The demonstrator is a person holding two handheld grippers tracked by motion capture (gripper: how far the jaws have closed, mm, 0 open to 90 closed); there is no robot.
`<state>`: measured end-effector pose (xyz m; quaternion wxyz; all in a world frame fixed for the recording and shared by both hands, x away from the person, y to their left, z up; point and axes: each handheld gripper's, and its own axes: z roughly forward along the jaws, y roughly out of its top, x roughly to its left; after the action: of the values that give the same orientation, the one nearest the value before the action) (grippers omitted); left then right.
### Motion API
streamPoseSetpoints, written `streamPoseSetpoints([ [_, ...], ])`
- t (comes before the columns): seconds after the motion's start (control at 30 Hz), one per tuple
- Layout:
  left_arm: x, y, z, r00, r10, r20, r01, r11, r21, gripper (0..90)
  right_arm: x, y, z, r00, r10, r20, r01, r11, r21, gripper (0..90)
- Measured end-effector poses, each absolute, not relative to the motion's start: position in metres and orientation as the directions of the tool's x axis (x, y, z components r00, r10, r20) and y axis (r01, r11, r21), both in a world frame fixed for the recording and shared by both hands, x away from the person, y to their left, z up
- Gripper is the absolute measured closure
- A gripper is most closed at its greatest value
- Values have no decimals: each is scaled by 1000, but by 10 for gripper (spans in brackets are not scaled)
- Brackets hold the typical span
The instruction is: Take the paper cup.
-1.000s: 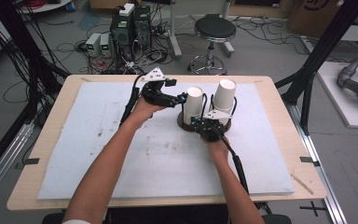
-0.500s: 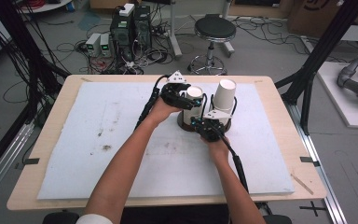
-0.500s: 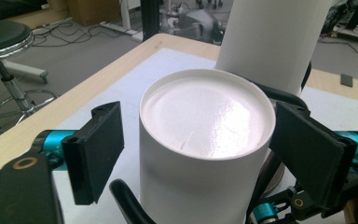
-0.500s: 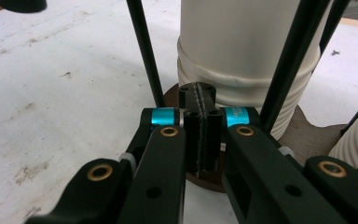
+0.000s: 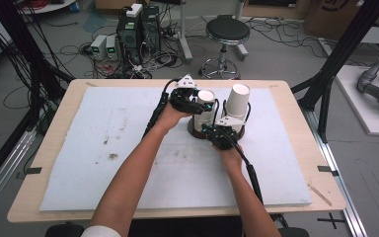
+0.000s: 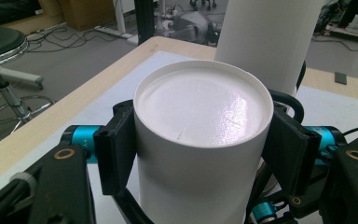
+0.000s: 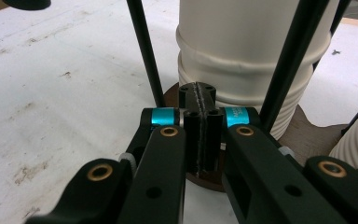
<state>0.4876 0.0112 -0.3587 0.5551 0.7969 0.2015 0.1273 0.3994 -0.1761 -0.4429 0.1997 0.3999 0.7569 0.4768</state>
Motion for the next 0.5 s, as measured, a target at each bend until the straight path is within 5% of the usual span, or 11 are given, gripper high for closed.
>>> streamPoseSetpoints([
  [0.5, 478, 31, -325, 869, 493, -44, 140, -159, 977, 344, 400, -175, -444, -597, 798, 80, 418, 225, 880, 900],
])
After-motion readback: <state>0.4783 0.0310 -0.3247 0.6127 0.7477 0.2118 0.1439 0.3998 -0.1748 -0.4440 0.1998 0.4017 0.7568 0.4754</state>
